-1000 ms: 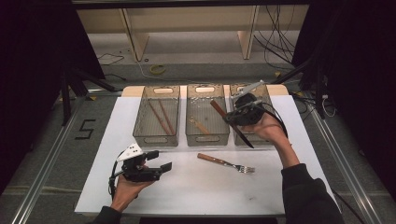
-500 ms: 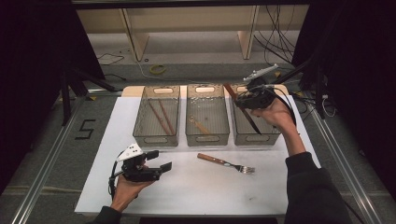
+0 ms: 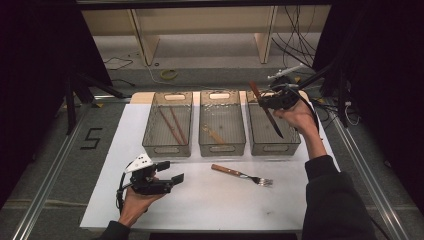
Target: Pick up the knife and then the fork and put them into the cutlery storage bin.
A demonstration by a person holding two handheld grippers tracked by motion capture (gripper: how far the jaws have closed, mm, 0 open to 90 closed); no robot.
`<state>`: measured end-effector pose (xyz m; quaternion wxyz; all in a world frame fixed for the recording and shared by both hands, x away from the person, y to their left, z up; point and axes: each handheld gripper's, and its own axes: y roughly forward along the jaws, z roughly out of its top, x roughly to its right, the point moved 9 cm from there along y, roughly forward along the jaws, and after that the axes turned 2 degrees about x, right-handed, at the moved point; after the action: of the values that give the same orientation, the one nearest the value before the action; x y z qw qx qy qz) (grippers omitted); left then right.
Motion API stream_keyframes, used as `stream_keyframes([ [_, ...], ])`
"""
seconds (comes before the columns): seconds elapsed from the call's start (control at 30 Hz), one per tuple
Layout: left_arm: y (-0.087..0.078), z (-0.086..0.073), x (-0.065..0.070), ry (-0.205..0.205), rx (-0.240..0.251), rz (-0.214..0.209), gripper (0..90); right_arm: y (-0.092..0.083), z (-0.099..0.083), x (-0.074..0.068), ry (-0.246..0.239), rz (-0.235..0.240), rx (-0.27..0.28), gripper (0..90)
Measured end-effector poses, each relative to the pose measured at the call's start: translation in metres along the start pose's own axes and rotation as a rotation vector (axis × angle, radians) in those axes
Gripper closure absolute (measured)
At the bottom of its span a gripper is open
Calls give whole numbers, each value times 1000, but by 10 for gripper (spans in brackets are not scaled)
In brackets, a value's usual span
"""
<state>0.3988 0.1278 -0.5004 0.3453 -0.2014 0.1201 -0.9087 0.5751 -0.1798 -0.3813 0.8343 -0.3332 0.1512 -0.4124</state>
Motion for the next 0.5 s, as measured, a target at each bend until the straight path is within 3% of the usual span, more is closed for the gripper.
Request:
stream_keyframes([
  [0.5,0,0,0,3,0,-1,190,13,-15,27,49,-78,-19,776],
])
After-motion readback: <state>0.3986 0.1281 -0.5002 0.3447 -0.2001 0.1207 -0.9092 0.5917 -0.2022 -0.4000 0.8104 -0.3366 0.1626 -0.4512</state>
